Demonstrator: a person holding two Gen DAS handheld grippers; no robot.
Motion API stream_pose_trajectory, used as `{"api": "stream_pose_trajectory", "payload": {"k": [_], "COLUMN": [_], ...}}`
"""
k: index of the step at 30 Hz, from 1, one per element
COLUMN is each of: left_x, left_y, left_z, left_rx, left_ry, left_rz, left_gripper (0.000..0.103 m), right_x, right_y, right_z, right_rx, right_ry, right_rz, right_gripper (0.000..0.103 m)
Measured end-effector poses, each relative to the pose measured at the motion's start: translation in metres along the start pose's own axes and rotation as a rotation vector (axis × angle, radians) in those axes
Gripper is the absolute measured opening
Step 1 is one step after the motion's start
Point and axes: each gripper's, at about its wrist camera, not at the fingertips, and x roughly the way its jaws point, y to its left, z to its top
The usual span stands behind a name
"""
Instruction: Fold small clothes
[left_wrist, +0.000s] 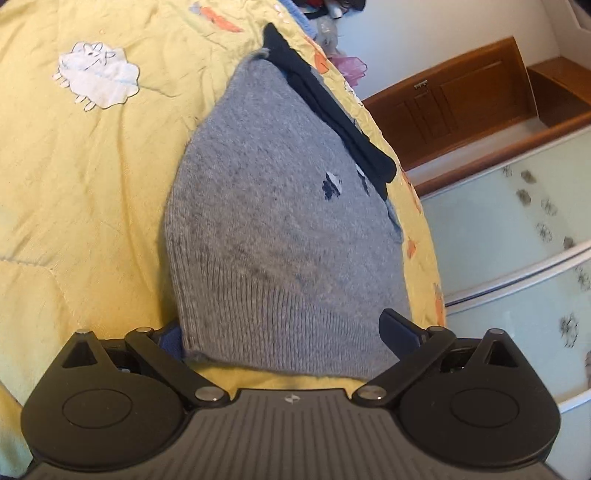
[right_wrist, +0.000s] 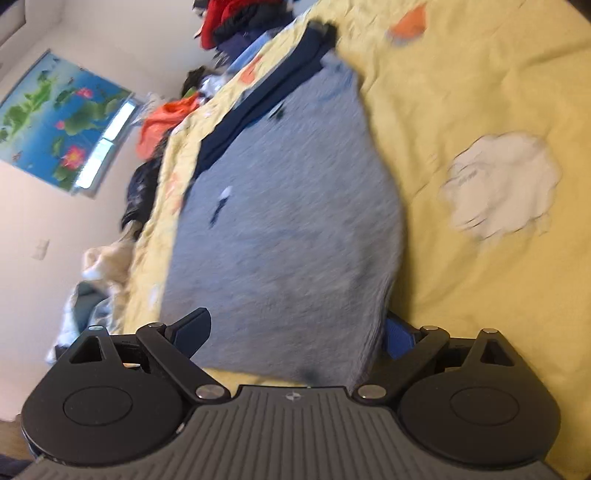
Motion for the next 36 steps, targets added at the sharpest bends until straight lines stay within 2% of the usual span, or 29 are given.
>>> {"api": "stream_pose_trajectory", "payload": {"k": [1,2,3,4,5,6,7,8,10,12,13,15,18,20,22,24,25,26,28,30,32,33,34,36], "left_x": [0.0,0.001,0.0,-0.001,-0.002,-0.003,-0.003,-0.003,-0.008,-0.019,-0.024,-0.025,-0.017,-0.02,-0.023,-0.03,-0.035,-0.039,-0.046,-0.035,-0.007,0.011,0.031,0.076], "left_y": [0.002,0.004,0.006,0.007,0.01,0.011,0.012,0.014,0.011,-0.003,-0.01,-0.01,0.012,0.016,0.012,0.007,0.003,-0.003,-0.023,-0.051,-0.077,-0.088,-0.096,-0.11], "left_z": [0.001,0.003,0.004,0.004,0.005,0.006,0.006,0.007,0.004,0.001,0.0,-0.002,-0.002,-0.001,0.001,0.006,0.011,0.016,0.029,0.041,0.048,0.048,0.047,0.044], "left_rx": [-0.007,-0.008,-0.007,-0.011,-0.016,-0.02,-0.02,-0.02,-0.002,0.049,0.078,0.117,0.074,0.06,0.097,0.149,0.176,0.206,0.297,0.427,0.526,0.569,0.607,0.685], "left_ry": [0.003,0.013,0.019,0.025,0.03,0.033,0.038,0.048,0.044,0.019,0.01,0.018,0.058,0.055,0.061,0.067,0.07,0.06,-0.014,-0.119,-0.223,-0.262,-0.283,-0.271], "left_rz": [0.009,0.027,0.046,0.056,0.068,0.084,0.101,0.115,0.102,0.063,0.066,0.113,0.194,0.183,0.199,0.246,0.273,0.294,0.397,0.494,0.532,0.522,0.513,0.535], "left_gripper": [0.08,0.061,0.055,0.046,0.036,0.032,0.016,0.005,0.005,0.005,0.005,0.005,0.004,0.005,0.006,0.007,0.007,0.008,0.011,0.027,0.081,0.085,0.084,0.084], "right_x": [0.002,0.004,0.006,0.01,0.013,0.013,0.013,0.013,0.009,0.0,-0.008,-0.026,-0.029,-0.023,-0.022,-0.023,-0.026,-0.031,-0.042,-0.039,-0.018,0.0,0.021,0.068], "right_y": [0.002,0.003,0.005,0.004,0.002,0.0,-0.002,0.0,0.006,0.013,0.013,0.007,-0.012,-0.011,-0.01,-0.011,-0.009,-0.005,0.01,0.029,0.046,0.053,0.059,0.071], "right_z": [0.0,0.001,0.002,0.001,0.0,0.0,0.0,0.0,0.0,0.004,0.007,0.011,0.007,0.003,0.0,0.001,0.004,0.007,0.019,0.036,0.057,0.067,0.078,0.098], "right_rx": [-0.008,-0.013,-0.023,-0.026,-0.028,-0.026,-0.017,-0.024,-0.077,-0.118,-0.126,-0.136,-0.104,-0.109,-0.108,-0.091,-0.082,-0.087,-0.136,-0.216,-0.282,-0.3,-0.312,-0.339], "right_ry": [0.002,0.007,0.019,0.043,0.051,0.044,0.043,0.042,0.045,0.039,0.03,0.015,0.045,0.041,0.027,0.031,0.035,0.017,-0.081,-0.18,-0.258,-0.283,-0.3,-0.295], "right_rz": [-0.001,-0.008,-0.027,-0.054,-0.083,-0.082,-0.074,-0.078,-0.111,-0.137,-0.144,-0.198,-0.225,-0.206,-0.198,-0.178,-0.175,-0.182,-0.217,-0.28,-0.295,-0.283,-0.263,-0.218], "right_gripper": [0.084,0.062,0.046,0.017,0.007,0.007,0.008,0.008,0.008,0.008,0.008,0.008,0.006,0.007,0.007,0.02,0.037,0.059,0.071,0.071,0.073,0.073,0.073,0.072]}}
